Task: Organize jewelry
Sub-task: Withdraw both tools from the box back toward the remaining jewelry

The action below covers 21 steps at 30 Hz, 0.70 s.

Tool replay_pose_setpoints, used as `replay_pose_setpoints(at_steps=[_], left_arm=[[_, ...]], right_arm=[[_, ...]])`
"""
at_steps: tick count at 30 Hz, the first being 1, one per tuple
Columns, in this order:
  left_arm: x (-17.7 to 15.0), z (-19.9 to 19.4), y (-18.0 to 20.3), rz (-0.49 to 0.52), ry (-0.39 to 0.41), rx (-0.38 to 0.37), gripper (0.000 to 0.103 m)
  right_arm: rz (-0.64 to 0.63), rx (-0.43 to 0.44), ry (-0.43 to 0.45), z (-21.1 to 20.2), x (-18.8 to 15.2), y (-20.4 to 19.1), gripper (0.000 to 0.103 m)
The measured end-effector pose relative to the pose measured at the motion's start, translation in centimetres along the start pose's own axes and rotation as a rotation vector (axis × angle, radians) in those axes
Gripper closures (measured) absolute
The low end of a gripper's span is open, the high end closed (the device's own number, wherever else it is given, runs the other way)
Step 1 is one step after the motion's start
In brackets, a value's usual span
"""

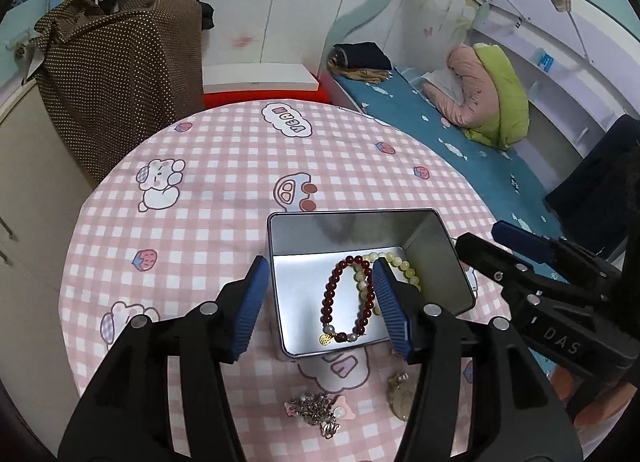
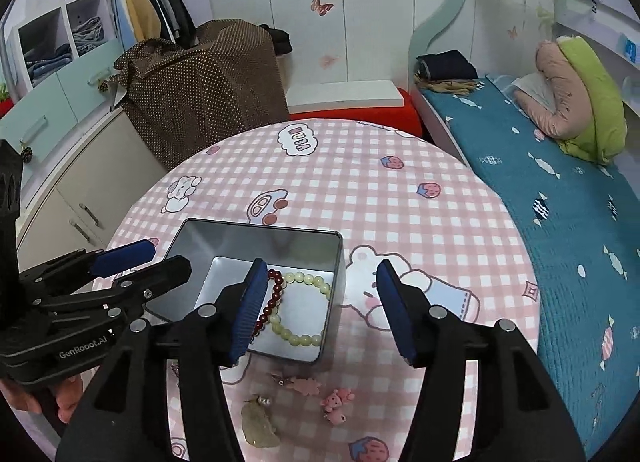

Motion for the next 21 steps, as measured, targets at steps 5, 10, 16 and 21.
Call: replay_pose_setpoints(at_steps=[5, 10, 16, 21], left_arm=[[-0.2, -0.6, 0.2, 0.007, 0.002, 0.008, 0.047], [-0.8, -1.4, 0.3, 0.011, 0.005, 0.018, 0.047], [-1.9, -2.4, -0.1, 0.016, 0.001, 0.032, 0.043], [-3.5, -3.4, -0.4, 0.026, -0.009, 0.046, 0.038]], right_arm=[[0.001, -0.003, 0.01, -0.7, 0.0, -0.1, 0.047], [-0.001, -0.01, 0.011, -1.3, -0.6, -0.1, 0.045], [-0.009, -0.013, 0.003, -2.4, -2.0, -0.3, 0.043], [-0.011, -0.018, -0.018, -3.1, -3.8, -0.5, 0.036]])
Point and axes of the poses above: each gripper's, at about its wrist camera, not at the fingertips, and z roughly the way its jaws point, y to its right, x to its top, the point moved 8 cm from there along z, roughly the way its jaws point, and after that the axes turned 8 degrees about y, right-handed, at the moved point
